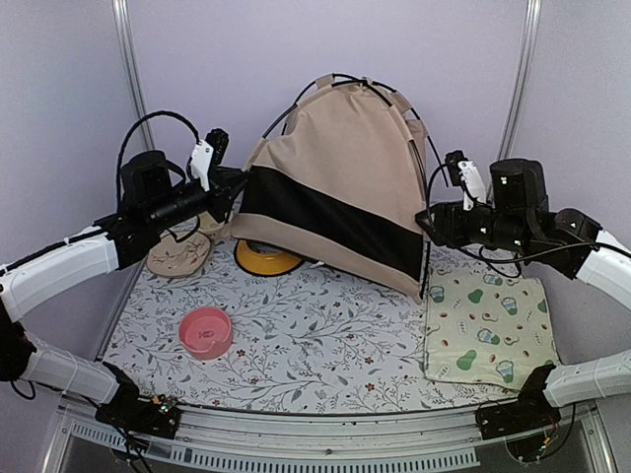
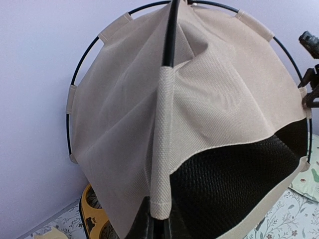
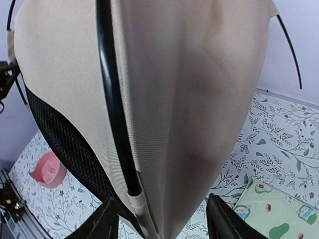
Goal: Set up the pet tent
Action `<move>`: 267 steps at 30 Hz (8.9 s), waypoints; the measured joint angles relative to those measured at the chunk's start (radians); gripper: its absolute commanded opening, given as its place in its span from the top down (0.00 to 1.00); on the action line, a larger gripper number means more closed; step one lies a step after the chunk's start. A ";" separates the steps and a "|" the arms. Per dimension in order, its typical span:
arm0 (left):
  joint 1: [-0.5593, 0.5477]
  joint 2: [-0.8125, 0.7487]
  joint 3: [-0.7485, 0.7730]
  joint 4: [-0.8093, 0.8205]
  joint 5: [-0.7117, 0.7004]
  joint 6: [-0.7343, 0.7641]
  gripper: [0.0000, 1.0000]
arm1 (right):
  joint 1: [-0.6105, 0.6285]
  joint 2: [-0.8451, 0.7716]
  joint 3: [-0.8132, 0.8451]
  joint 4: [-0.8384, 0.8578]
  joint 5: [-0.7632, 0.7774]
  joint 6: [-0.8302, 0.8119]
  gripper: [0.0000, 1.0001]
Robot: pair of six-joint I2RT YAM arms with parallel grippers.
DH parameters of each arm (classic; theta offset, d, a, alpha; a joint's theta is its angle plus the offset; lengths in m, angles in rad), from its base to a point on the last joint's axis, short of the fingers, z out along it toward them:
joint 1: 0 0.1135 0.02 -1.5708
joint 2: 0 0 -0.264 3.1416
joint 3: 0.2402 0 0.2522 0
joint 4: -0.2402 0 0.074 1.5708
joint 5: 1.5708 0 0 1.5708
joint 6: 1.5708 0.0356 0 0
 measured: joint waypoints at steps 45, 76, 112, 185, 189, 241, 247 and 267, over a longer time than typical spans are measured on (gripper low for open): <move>-0.525 0.238 -0.018 0.097 -0.411 -0.297 0.54 | 0.208 0.496 0.225 0.353 0.141 0.410 1.00; -0.521 0.287 -0.080 0.207 -0.638 -0.245 1.00 | 0.214 0.482 0.250 0.393 0.011 0.300 0.29; -0.067 -0.077 -0.020 0.007 -0.042 0.073 1.00 | 0.068 -0.253 -0.027 -0.080 0.075 0.101 0.10; 0.223 0.293 0.288 0.157 0.381 -0.149 0.93 | 0.068 -0.262 -0.019 -0.240 -0.318 0.144 1.00; 0.197 0.380 0.342 0.189 0.355 -0.177 0.64 | 0.068 -0.245 -0.021 -0.232 -0.347 0.139 1.00; -0.345 0.178 -0.266 0.389 -0.387 -0.423 0.47 | 0.111 0.184 0.046 0.214 -0.398 0.295 1.00; -0.350 0.130 -0.358 0.484 -0.357 -0.430 0.48 | 0.159 0.282 0.123 0.225 -0.396 0.313 1.00; -0.427 0.130 -0.423 0.647 -0.338 -0.464 0.47 | 0.225 0.325 0.169 0.231 -0.289 0.385 1.00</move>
